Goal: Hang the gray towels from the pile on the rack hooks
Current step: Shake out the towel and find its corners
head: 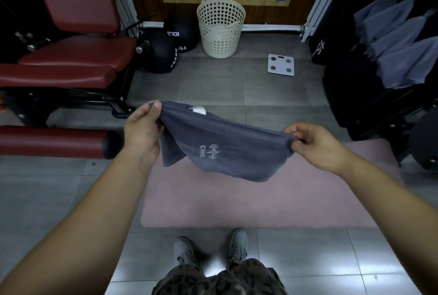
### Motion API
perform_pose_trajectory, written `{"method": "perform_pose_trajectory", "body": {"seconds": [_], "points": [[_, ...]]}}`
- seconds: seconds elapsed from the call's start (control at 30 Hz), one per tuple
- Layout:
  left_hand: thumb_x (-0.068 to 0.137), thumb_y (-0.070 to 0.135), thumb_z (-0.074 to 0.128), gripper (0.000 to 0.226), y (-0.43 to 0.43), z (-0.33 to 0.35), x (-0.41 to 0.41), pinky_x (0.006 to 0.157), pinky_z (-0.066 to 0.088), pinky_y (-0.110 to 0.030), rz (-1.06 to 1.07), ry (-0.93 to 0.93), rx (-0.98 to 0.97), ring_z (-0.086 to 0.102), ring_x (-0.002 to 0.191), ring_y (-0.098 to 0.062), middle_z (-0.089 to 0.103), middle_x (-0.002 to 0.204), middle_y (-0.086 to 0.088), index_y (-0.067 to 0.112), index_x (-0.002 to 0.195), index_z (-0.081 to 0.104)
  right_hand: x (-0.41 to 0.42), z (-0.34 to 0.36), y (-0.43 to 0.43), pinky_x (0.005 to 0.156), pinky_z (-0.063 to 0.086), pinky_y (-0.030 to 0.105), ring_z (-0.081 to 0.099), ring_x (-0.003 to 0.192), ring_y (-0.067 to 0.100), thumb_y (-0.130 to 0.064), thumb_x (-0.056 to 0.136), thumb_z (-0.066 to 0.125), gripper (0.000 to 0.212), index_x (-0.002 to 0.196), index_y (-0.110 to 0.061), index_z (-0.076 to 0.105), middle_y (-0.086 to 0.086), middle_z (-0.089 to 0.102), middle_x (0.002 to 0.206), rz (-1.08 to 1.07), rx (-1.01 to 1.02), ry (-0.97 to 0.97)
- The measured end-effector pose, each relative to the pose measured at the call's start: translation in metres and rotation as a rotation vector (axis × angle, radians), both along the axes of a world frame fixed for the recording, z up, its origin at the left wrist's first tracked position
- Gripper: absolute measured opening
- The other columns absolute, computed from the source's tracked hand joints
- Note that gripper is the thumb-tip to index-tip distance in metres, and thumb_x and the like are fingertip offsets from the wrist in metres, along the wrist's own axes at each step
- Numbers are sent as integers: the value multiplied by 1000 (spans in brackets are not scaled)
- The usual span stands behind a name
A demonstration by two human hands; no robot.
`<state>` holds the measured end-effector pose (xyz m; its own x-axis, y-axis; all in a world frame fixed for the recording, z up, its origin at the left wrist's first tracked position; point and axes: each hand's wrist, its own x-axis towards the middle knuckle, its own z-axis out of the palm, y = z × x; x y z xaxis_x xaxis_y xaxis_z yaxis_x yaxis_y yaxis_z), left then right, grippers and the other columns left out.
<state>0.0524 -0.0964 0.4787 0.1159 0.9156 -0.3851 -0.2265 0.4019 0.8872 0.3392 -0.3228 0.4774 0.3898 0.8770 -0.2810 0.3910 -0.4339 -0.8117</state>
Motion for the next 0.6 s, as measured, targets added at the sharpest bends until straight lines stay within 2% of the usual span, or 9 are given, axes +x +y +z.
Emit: {"method": "perform_pose_trajectory", "body": {"seconds": [0.13, 0.27, 0.37, 0.43, 0.47, 0.53, 0.6], "points": [[95, 15, 66, 8, 8, -3, -7, 66, 51, -20, 43, -7, -39, 66, 75, -6, 71, 87, 4, 21, 90, 67, -5, 14, -4, 81, 49, 21, 63, 81, 10, 5, 100, 47, 26, 91, -8, 67, -1, 70, 83, 57, 20, 163], [97, 16, 64, 8, 11, -7, -9, 71, 51, -22, 57, 2, -58, 66, 79, -6, 70, 91, 4, 21, 91, 65, -12, 22, -7, 73, 44, 17, 56, 75, 4, 3, 98, 51, 25, 85, -10, 67, -7, 64, 77, 176, -78, 181], [98, 17, 62, 9, 10, -9, -10, 70, 52, -20, 38, 51, -37, 66, 79, -5, 70, 92, 5, 22, 92, 65, -15, 13, -12, 65, 42, 27, 51, 67, 8, -14, 93, 61, 18, 75, -15, 60, -9, 56, 69, 385, -308, -58], [100, 16, 59, 15, 9, -10, -9, 65, 52, -17, 18, 77, 5, 65, 72, -1, 68, 84, 8, 22, 88, 65, -12, 0, -15, 71, 49, 34, 58, 74, 15, -31, 86, 63, 19, 76, -15, 59, -5, 61, 80, 475, -493, -268], [101, 16, 58, 17, 9, -10, -9, 63, 51, -16, 8, 84, 23, 64, 69, 0, 68, 82, 8, 22, 87, 65, -8, -6, -19, 74, 51, 35, 60, 77, 16, -38, 83, 62, 22, 75, -18, 59, -4, 62, 84, 487, -584, -326], [101, 14, 56, 17, 9, -13, -11, 61, 50, -15, 0, 95, 49, 63, 67, 1, 66, 80, 7, 21, 87, 65, -1, -13, -27, 68, 47, 31, 59, 76, 17, -45, 83, 60, 28, 73, -20, 57, -5, 61, 79, 512, -722, -382], [101, 12, 56, 20, 10, -19, -17, 59, 49, -14, 4, 115, 72, 61, 62, 2, 65, 74, 9, 21, 85, 64, 4, -17, -37, 68, 39, 27, 58, 82, 20, -49, 88, 57, 29, 74, -24, 55, -5, 59, 81, 572, -746, -526]]}}
